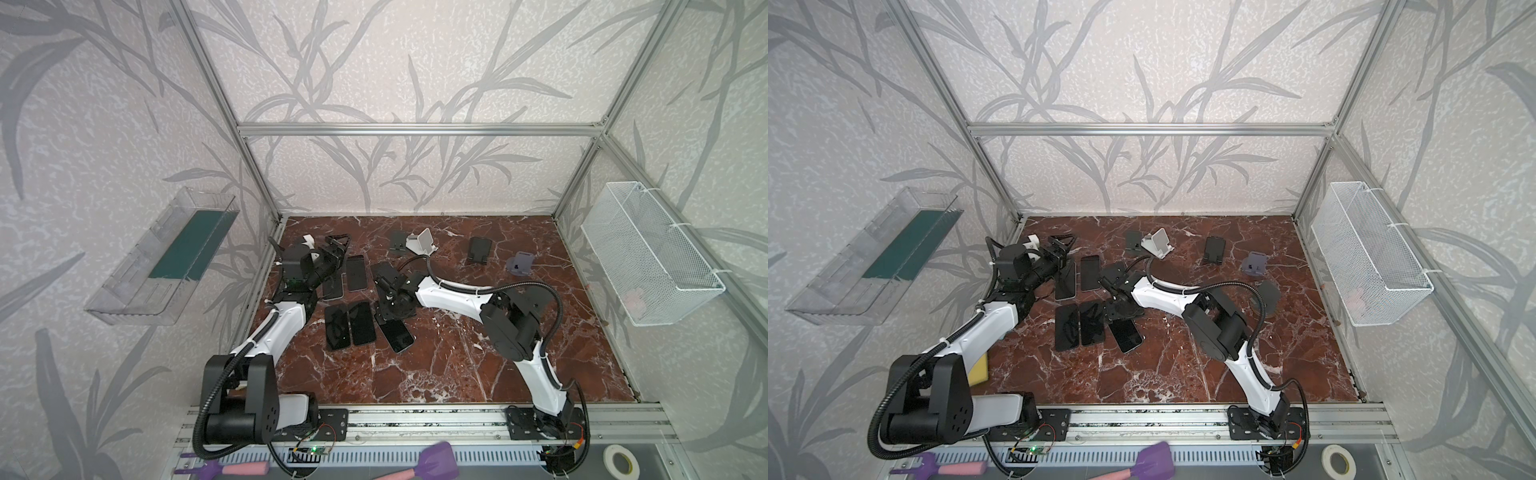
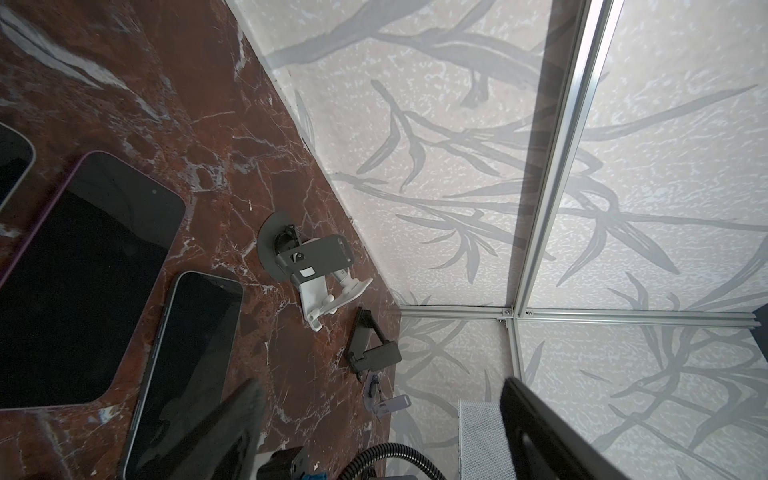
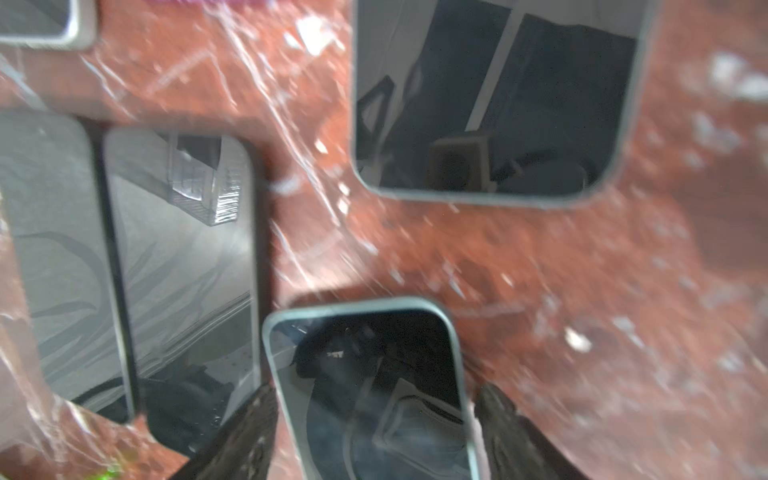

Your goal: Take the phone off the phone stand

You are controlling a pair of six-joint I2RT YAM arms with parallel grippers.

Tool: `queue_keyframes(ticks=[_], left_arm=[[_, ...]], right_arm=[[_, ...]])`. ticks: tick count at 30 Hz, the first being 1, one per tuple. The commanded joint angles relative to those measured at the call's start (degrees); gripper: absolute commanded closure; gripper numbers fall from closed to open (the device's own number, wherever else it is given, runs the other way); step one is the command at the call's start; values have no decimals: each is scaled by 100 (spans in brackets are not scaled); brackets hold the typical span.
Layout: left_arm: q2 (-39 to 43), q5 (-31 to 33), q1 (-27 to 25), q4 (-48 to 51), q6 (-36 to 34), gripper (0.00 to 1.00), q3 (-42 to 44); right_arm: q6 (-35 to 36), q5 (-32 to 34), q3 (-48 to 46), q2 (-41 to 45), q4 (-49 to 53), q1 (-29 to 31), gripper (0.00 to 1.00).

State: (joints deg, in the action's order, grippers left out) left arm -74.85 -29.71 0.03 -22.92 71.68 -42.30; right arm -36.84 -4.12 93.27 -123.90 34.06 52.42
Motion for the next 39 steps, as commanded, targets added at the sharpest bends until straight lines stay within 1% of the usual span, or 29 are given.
queue_keyframes(ticks=[1, 2, 5, 7, 9, 11, 13, 14, 15, 16, 17, 18, 19, 20, 22, 23, 24, 27, 28, 29, 30, 31, 32, 33, 34, 35, 36, 37, 39], left_arm=[[299, 2, -3, 188, -333, 11, -324], [344, 25, -12, 274, -436, 11, -363], [513, 77, -34, 711, -929, 11, -596], [691, 195, -64, 1358, -1599, 8, -924], [936, 626, -101, 2316, -2512, 7, -1378], [1236, 1317, -165, 2987, -3350, 7, -1646], [1548, 1862, -257, 3027, -3879, 9, -1593], [1677, 1960, -354, 2986, -4262, 13, -1515], [1777, 1958, -459, 3017, -4693, 16, -1503], [1852, 2207, -639, 3125, -5036, 23, -1536], [1890, 2540, -817, 3278, -5238, 4, -1560], [1905, 2759, -933, 3347, -5414, 1, -1563], [1929, 3060, -1032, 3382, -5566, 1, -1526], [1954, 3423, -1123, 3376, -5591, 1, -1429], [2057, 4115, -1181, 3297, -5523, 1, -1177], [2155, 4467, -1181, 3229, -5410, 1, -1019], [2261, 4723, -1181, 3133, -5303, 1, -827], [2688, 5003, -1181, 2100, -5298, 1, 320], [2761, 4975, -1181, 1495, -5327, 1, 860], [2774, 4832, -1181, 840, -5578, 1, 1428], [2754, 4730, -1185, 196, -5917, 1, 1886], [2705, 4799, -1189, -310, -5962, 1, 2251], [2626, 5080, -1181, -670, -5737, 1, 2652], [2538, 5257, -1188, -1129, -5688, 1, 2864], [2347, 5448, -1182, -1585, -5795, 1, 3092], [2135, 5624, -1183, -1954, -6001, 1, 3230], [1979, 5906, -1181, -2333, -5969, 1, 3300], [1842, 6027, -1172, -2630, -6036, 1, 3349], [1548, 5883, -1163, -2969, -6868, 1, 3318]], right_arm=[[464, 749, -484, 970, 39, -88, 11], [670, 990, -585, 1285, 6, -99, 9], [1400, 1878, -862, 2308, -37, -101, 6], [1968, 2358, -1217, 3136, -263, -103, 4], [2403, 2700, -1821, 3945, -720, -101, 3], [2851, 2961, -2757, 4862, -1605, -103, 0], [3291, 3042, -3790, 5772, -2648, -101, 1], [3508, 3177, -4334, 6192, -3266, -66, 1], [3300, 3514, -4754, 6500, -3769, 16, 1], [2826, 3836, -5407, 6805, -4455, 56, 1], [2475, 3872, -5994, 7057, -5182, 58, 1], [2505, 3783, -6468, 7211, -5763, 57, 1], [2821, 3649, -6864, 7308, -6383, 57, 1], [3094, 3654, -7098, 7334, -6738, 56, 1], [3579, 3919, -7252, 7257, -6928, 49, 1], [3794, 3931, -7318, 7189, -7062, 48, 1], [4005, 3808, -7395, 7135, -7236, 48, 1], [4772, 2848, -7737, 6831, -8098, 48, 1], [5038, 2553, -7828, 6674, -8361, 44, 1], [5206, 2369, -7883, 6513, -8561, 48, 1], [5281, 2311, -7902, 6388, -8650, 44, 1], [5248, 2288, -7897, 6255, -8693, 39, 1], [5156, 2209, -7882, 6152, -8706, 27, 1], [5093, 2080, -7873, 6065, -8723, 6, 1], [5036, 1925, -7864, 5973, -8727, -20, 1], [5014, 1815, -7859, 5888, -8744, -53, 1], [5020, 1732, -7860, 5833, -8765, -76, 1], [5033, 1668, -7895, 5794, -8810, -96, 1], [5029, 1651, -7945, 5746, -8892, -157, 1]])
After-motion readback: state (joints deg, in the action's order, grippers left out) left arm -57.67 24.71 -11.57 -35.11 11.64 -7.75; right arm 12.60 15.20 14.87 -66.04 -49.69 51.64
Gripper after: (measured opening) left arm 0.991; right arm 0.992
